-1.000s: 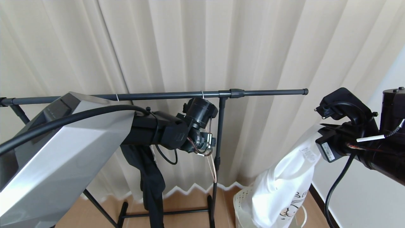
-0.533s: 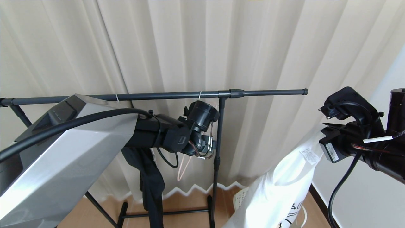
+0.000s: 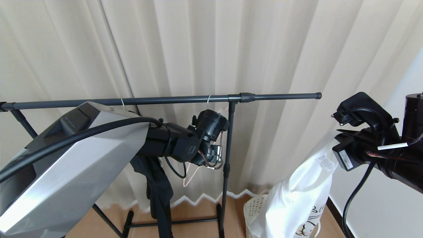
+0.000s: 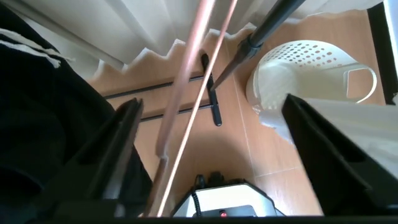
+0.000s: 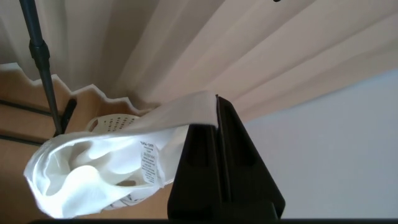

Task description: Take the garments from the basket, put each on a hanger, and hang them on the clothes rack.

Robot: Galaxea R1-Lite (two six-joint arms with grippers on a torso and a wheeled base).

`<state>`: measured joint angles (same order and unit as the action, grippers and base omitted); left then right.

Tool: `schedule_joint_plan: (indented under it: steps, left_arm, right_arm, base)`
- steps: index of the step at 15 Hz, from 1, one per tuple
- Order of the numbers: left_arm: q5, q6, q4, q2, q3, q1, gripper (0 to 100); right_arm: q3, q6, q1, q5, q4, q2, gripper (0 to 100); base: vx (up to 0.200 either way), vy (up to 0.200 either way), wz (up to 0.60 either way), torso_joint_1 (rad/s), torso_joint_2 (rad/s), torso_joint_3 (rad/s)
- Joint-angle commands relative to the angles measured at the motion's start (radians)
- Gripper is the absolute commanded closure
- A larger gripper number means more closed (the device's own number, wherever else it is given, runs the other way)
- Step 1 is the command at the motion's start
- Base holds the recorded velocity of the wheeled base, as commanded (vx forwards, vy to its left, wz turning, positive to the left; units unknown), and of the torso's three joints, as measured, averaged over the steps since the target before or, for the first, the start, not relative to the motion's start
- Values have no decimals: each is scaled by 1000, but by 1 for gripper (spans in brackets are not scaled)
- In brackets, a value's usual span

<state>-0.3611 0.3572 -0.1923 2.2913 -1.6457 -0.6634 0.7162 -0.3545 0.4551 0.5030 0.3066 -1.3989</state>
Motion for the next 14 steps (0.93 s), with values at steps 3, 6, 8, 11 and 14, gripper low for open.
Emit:
schedule_joint_plan:
  steps: [3,6,8,11,14]
  left_arm:
    - [-1,2,-1,-3,3,1,100]
    - [-4,3,1,-7,3,2,100]
    - [-6,3,-1,-39,7,1,100]
    - [-7,0,-2,-105,30,-10,100]
    - [-12,-3,-2,-167,83,-28,100]
  right_arm:
    - [0,0,0,0,0,-3,100]
    - [-1,0,0,0,0,-3,100]
    - [-1,0,0,0,0,0,100]
    - [-3,0,0,0,0,1,100]
    - [-6,0,0,0,0,3,100]
  base:
    - [0,0,0,0,0,0]
    - [0,0,0,0,0,0]
    - [0,0,0,0,0,0]
    - [0,0,0,0,0,0]
    - [0,0,0,0,0,0]
